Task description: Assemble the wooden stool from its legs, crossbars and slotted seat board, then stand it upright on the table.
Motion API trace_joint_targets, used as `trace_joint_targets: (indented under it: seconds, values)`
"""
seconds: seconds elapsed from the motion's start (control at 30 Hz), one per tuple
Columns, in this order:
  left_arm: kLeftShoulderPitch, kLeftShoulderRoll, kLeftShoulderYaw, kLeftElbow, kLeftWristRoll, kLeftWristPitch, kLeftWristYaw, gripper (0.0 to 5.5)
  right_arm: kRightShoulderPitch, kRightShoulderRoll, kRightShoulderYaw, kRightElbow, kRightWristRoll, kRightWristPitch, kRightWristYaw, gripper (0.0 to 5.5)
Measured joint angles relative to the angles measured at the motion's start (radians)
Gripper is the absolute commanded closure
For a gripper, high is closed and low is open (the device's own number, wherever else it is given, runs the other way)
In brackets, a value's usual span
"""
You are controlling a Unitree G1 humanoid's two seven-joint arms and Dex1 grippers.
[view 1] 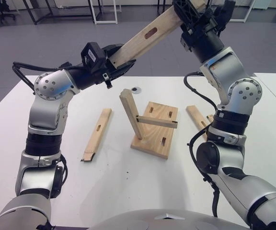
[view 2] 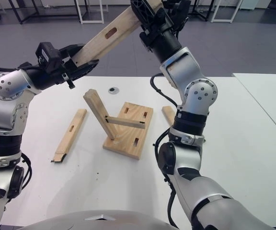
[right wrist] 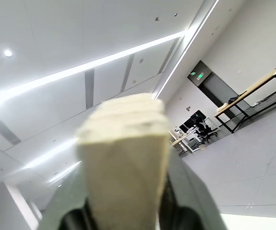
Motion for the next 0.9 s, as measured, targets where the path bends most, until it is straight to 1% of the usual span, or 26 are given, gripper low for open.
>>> trace_joint_targets:
  seconds: [0.03, 0.1, 0.13, 0.2, 0.27, 0.3, 0.33, 0.4, 0.47, 0.57, 0.6, 0.67, 0.8, 0.9]
  values:
    - [0.0, -0.003, 0.0, 0.0, -0.001, 0.0, -0.001, 3.06, 0.002, 0.008, -0.004, 0.0, 0.01, -0.007, -0.014, 4.49]
    - [0.0, -0.006, -0.003, 0.0, -0.001, 0.009, 0.004, 2.61, 0.013, 0.015, -0.01, 0.0, 0.02, -0.036, -0.046, 4.49]
    - [0.0, -0.008, -0.003, 0.005, -0.001, 0.015, 0.007, 2.38, 0.033, 0.006, -0.005, -0.01, -0.03, -0.067, -0.045, 4.49]
    - [0.032, -0.007, 0.031, 0.017, -0.001, 0.045, 0.049, 1.94, 0.145, -0.044, 0.0, -0.057, -0.148, -0.123, -0.051, 4.49]
    - [0.163, -0.001, 0.098, -0.033, -0.01, 0.104, 0.107, 1.63, 0.289, -0.073, -0.03, -0.125, -0.207, -0.151, -0.082, 4.49]
    - [0.236, 0.0, 0.11, -0.053, 0.006, 0.121, 0.143, 1.54, 0.359, -0.077, -0.053, -0.147, -0.218, -0.167, -0.1, 4.49]
    - [0.319, -0.002, 0.107, -0.066, 0.033, 0.14, 0.177, 1.54, 0.433, -0.077, -0.072, -0.163, -0.244, -0.173, -0.116, 4.49]
    - [0.457, -0.003, 0.012, -0.054, 0.141, 0.129, 0.207, 1.54, 0.553, -0.067, -0.092, -0.169, -0.272, -0.192, -0.135, 4.49]
    - [0.508, -0.016, -0.094, -0.001, 0.228, 0.101, 0.216, 1.54, 0.611, -0.062, -0.094, -0.169, -0.32, -0.239, -0.134, 4.49]
    - [0.523, -0.015, -0.233, 0.063, 0.375, 0.035, 0.225, 1.54, 0.667, -0.066, -0.07, -0.178, -0.408, -0.33, -0.114, 4.49]
    - [0.524, -0.017, -0.255, 0.073, 0.404, 0.027, 0.238, 1.54, 0.674, -0.064, -0.058, -0.194, -0.437, -0.347, -0.109, 4.49]
    - [0.526, -0.021, -0.262, 0.081, 0.431, 0.015, 0.249, 1.54, 0.684, -0.067, -0.046, -0.201, -0.48, -0.37, -0.108, 4.49]
    - [0.524, -0.024, -0.302, 0.113, 0.467, -0.005, 0.247, 1.54, 0.708, -0.065, -0.037, -0.193, -0.505, -0.383, -0.104, 4.49]
    - [0.5, -0.035, -0.343, 0.125, 0.483, -0.011, 0.243, 1.54, 0.708, -0.041, -0.036, -0.188, -0.503, -0.392, -0.1, 4.49]
